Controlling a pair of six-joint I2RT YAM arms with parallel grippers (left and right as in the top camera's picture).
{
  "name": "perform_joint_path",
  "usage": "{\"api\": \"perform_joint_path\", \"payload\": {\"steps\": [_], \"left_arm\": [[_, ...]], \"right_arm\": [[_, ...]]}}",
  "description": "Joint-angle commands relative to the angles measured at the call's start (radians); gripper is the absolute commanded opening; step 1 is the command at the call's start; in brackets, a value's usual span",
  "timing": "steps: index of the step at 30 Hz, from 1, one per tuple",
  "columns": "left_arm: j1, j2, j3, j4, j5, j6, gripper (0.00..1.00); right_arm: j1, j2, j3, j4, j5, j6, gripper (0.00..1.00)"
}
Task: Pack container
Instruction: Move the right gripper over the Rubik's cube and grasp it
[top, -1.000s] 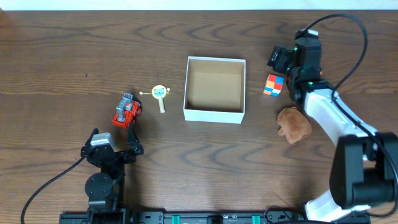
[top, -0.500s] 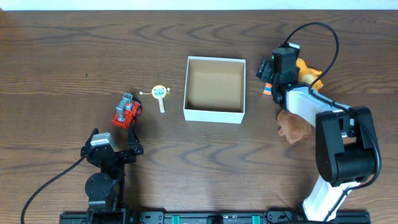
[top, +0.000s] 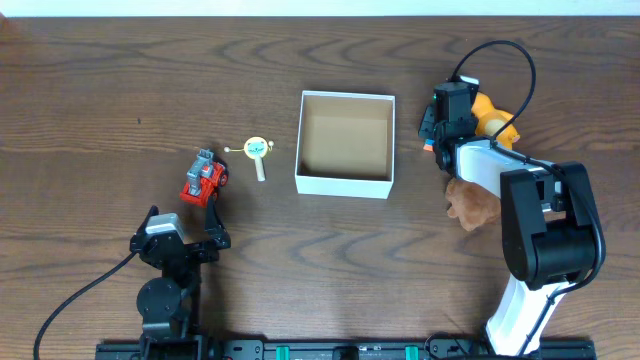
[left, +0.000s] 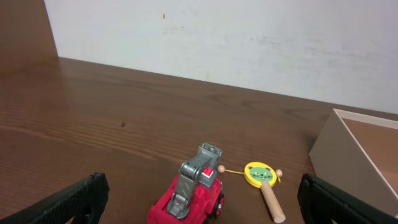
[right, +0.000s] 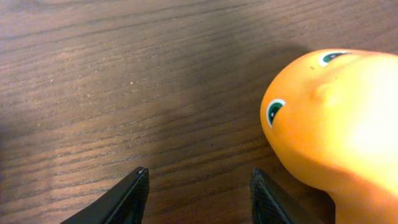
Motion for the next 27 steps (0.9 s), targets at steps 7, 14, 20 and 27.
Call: {"api": "perform_joint_path", "payload": {"steps": [7, 14, 20, 27], "left_arm": [[-0.004, -0.002, -0.02, -0.039, -0.005, 0.013, 0.98], [-0.004, -0.002, -0.02, -0.039, -0.005, 0.013, 0.98], [-0.004, -0.002, -0.02, -0.039, -0.005, 0.013, 0.98], [-0.004, -0.002, -0.02, -0.039, -0.005, 0.013, 0.98]], "right_arm": [[-0.002, -0.042, 0.018, -0.006, 0.023, -0.078, 0.43], [-0.003, -0.142, 0.018, -0.048, 0.027, -0.092, 0.36], [0.009, -0.203, 0.018, -0.127, 0.011, -0.093, 0.36], [0.101, -0.269, 0.026, -0.138, -0.006, -0.186, 0.24]]}}
